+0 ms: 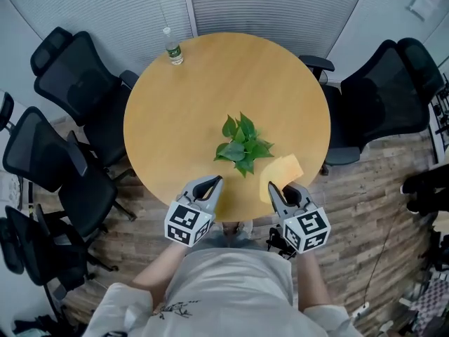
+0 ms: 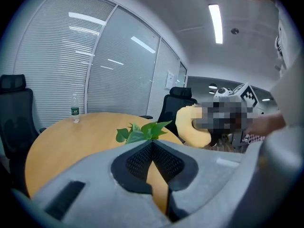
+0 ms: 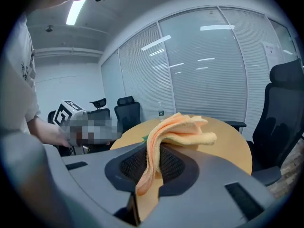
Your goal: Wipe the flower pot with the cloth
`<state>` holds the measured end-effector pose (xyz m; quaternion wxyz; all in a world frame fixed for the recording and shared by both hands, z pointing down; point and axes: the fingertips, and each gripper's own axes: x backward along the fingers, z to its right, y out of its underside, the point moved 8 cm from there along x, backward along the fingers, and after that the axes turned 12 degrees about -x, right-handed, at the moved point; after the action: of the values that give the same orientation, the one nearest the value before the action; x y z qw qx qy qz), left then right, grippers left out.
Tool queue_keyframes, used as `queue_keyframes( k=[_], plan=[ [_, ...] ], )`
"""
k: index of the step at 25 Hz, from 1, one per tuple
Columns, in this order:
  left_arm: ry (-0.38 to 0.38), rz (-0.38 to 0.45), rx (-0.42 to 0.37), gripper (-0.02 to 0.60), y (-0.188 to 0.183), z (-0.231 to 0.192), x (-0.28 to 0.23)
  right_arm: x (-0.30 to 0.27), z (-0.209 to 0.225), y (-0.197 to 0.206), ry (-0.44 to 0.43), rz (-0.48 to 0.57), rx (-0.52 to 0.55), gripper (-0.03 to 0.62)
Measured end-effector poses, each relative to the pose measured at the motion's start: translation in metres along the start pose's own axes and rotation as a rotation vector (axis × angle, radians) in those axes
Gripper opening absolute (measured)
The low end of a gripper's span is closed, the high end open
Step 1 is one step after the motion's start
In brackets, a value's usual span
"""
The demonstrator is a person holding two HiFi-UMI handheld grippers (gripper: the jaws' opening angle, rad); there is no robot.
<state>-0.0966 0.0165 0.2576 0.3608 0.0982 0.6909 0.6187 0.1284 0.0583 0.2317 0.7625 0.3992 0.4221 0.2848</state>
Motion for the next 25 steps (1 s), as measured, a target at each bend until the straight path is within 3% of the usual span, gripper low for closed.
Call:
queue_keyframes(
  k=[12, 25],
  plan=[
    [-0.024, 0.068, -0.007, 0.011, -0.031, -0.005, 0.004, 0.003, -0.02, -0.026, -0.043, 0.058, 0.018, 0.049],
    [-0.019, 0.082, -0.017, 0.011, -0.043, -0.005, 0.003, -0.003, -0.029, -0.035, -0.088, 0.086, 0.008, 0.049]
  ],
)
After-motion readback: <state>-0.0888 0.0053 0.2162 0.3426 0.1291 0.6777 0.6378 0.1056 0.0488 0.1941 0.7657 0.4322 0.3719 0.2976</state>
